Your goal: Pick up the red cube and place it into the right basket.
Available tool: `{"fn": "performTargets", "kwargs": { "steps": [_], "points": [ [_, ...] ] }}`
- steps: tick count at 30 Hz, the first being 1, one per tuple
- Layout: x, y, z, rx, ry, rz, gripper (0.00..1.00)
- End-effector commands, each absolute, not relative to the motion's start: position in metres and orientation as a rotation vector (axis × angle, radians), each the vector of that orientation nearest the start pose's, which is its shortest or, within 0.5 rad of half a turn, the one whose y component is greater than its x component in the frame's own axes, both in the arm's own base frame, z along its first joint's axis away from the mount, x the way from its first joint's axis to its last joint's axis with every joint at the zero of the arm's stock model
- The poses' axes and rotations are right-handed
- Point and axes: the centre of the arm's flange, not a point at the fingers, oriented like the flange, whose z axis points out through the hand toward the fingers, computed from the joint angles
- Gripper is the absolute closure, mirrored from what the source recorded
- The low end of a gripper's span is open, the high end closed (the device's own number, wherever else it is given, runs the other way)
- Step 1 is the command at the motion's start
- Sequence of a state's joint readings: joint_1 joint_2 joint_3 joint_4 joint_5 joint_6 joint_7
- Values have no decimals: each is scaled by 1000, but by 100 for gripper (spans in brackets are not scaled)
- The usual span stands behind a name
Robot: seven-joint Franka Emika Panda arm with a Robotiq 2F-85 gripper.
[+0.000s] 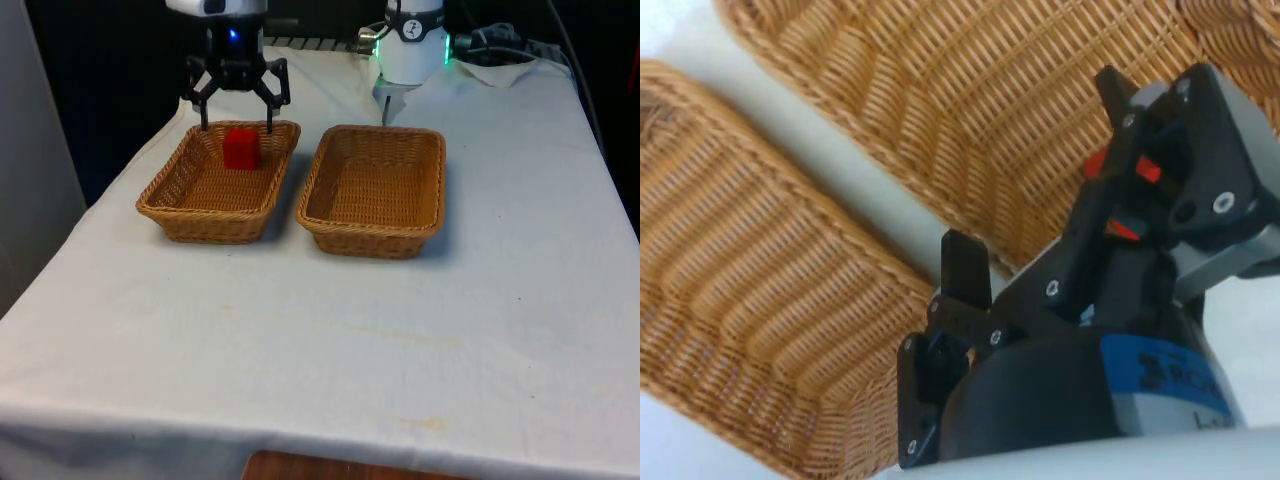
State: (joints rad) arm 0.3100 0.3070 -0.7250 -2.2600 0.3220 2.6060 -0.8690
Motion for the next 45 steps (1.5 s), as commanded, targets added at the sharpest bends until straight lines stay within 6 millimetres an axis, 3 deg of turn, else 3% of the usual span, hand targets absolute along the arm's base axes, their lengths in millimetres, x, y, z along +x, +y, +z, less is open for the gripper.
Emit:
{"fn": "performTargets", "kwargs": {
  "steps": [1, 12, 27, 35, 45],
  "points": [
    [501, -228, 274, -3214, -375, -149, 0],
    [503, -230, 298, -3174, -481, -197, 0],
    [512, -227, 314, -3162, -563, -254, 0],
    [537, -196, 320, -3170, -587, -291, 0],
    [554, -168, 326, -3152, -601, -321, 0]
  ]
}}
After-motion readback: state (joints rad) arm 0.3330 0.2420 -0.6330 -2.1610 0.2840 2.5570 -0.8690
